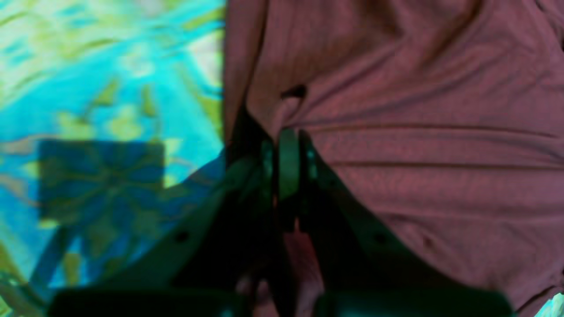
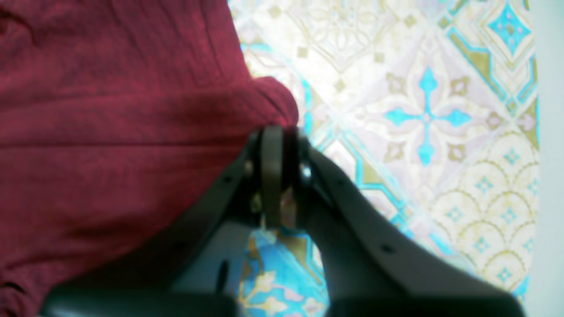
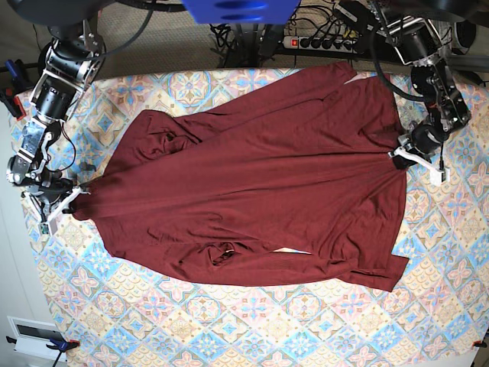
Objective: Layout the t-shirt on the table in an organized manner, then fold the t-shirt properly
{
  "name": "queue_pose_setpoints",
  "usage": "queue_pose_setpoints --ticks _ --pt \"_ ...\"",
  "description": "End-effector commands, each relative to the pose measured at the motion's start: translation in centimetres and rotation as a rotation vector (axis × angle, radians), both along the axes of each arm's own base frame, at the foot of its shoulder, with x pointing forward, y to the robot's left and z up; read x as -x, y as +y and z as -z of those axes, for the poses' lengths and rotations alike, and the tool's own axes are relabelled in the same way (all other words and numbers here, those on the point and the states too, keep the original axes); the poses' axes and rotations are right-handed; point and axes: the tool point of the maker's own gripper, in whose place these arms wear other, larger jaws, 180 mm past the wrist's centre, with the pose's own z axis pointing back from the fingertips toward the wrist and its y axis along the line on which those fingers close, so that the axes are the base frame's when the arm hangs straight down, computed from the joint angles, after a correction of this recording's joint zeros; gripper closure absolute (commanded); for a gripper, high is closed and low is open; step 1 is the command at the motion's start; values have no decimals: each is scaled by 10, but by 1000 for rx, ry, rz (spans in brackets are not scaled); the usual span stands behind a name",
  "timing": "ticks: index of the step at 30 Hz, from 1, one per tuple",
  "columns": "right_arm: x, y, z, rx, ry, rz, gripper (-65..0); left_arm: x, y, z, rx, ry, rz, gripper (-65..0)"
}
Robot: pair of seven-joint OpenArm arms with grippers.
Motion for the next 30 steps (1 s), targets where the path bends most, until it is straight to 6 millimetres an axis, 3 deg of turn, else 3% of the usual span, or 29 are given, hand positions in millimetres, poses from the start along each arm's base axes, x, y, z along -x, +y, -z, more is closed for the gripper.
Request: queue_pose_setpoints --ticks 1,6,9,13,18,21,30 --pt "-12 -13 -24 29 -63 13 0 -10 14 -17 -25 -58 -23 -1" --pt "-11 -13 -23 31 -58 11 0 1 35 -17 -59 -44 -84 -2" --pt "-11 -11 -22 33 -56 4 -1 2 34 -14 -58 -38 -87 -2" --pt "-16 13 -15 69 -23 -90 -13 2 29 -12 -46 -39 -87 -2" --pt "-12 36 -20 139 -32 -190 -102 1 27 -12 -44 -41 -84 -2" --pt "-9 39 -19 149 -28 -202 -131 0 27 -13 -44 -43 -84 -2" --pt "-9 38 -19 149 -27 -202 -133 2 36 -13 -83 -24 -89 -5"
